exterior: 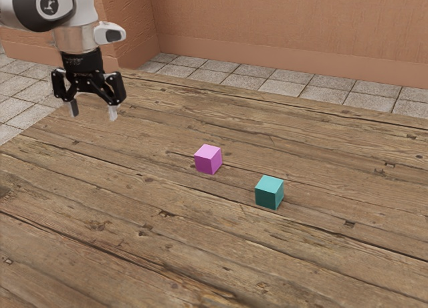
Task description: Pick up the blue block with one arm, and put the blue block on the pink block with one arm
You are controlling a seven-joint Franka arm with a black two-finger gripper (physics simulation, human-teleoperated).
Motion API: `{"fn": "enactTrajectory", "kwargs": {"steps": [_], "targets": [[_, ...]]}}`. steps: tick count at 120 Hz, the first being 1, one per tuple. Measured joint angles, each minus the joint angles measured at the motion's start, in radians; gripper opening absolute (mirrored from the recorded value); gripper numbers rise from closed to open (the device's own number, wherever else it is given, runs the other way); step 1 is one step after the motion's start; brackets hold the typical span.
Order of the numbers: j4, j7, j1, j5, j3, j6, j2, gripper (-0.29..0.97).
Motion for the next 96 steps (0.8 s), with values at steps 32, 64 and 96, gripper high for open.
{"fn": "enactTrajectory", "kwargs": {"steps": [32, 64, 96], "targets": [[0.105, 0.043, -0.055, 0.003, -0.087, 0.258, 0.194, 0.68], [0.281, 0.013, -0.05, -0.074, -0.111, 0.385, 0.532, 0.68], [0.414, 0.023, -0.052, -0.113, -0.18, 0.54, 0.747, 0.68]]}}
